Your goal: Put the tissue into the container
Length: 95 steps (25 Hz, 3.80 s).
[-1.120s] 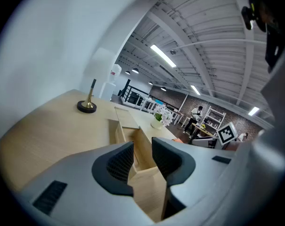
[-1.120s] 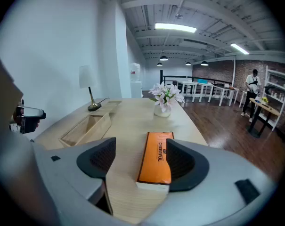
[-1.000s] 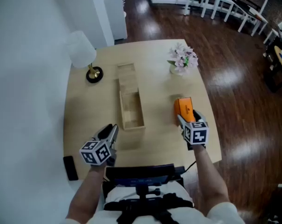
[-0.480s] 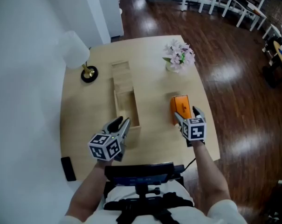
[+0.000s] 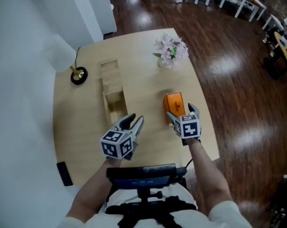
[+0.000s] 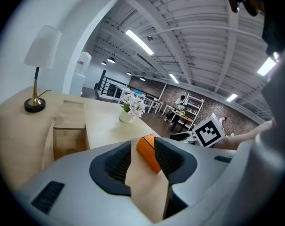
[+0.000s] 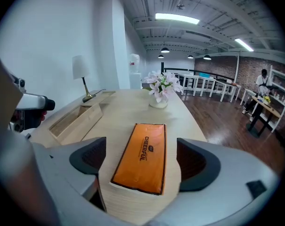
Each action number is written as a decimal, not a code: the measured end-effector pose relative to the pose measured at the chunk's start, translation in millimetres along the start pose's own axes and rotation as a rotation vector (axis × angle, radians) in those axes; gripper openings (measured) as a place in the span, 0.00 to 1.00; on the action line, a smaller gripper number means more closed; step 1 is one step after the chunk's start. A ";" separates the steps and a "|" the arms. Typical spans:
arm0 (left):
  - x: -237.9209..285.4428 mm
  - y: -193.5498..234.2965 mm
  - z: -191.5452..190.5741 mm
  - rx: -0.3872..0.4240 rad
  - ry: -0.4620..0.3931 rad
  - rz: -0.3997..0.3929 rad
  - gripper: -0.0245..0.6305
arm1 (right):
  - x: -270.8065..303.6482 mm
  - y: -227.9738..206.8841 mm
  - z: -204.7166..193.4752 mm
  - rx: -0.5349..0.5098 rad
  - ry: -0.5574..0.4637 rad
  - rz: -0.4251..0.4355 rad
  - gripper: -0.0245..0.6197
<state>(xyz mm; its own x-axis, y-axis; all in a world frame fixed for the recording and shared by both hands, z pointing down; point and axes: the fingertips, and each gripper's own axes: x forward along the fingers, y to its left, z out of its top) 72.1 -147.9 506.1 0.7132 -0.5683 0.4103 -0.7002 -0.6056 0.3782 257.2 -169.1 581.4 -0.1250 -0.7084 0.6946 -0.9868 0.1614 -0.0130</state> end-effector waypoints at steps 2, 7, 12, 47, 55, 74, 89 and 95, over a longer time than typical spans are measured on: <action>7.7 -6.6 -5.9 0.007 0.021 -0.013 0.26 | 6.2 0.9 -7.7 -0.007 0.023 0.002 0.77; 17.6 -13.9 -17.9 0.016 0.066 -0.026 0.26 | 22.8 6.8 -26.2 -0.011 0.091 0.018 0.79; 25.9 -13.2 -28.0 0.025 0.106 -0.018 0.26 | 40.5 6.2 -46.3 -0.008 0.159 0.003 0.79; -69.1 67.3 27.2 0.005 -0.066 0.133 0.27 | 18.7 104.0 68.7 0.006 -0.021 0.048 0.70; -112.4 108.4 27.4 -0.013 -0.096 0.190 0.27 | 24.7 178.1 86.3 -0.037 -0.034 0.095 0.69; -141.2 150.3 11.7 -0.034 -0.066 0.188 0.27 | 54.4 271.3 76.3 -0.032 -0.012 0.101 0.69; -144.3 157.7 6.8 -0.033 -0.048 0.173 0.27 | 75.8 289.9 71.6 0.028 0.001 0.074 0.69; -147.0 159.1 5.0 -0.031 -0.042 0.172 0.27 | 87.0 290.6 57.2 0.066 0.038 0.067 0.68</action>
<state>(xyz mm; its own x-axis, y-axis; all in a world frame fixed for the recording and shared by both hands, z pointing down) -144.0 -163.4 501.8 0.5834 -0.6851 0.4363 -0.8120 -0.4803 0.3316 -46.3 -223.1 596.9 -0.1884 -0.6705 0.7176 -0.9811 0.1609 -0.1072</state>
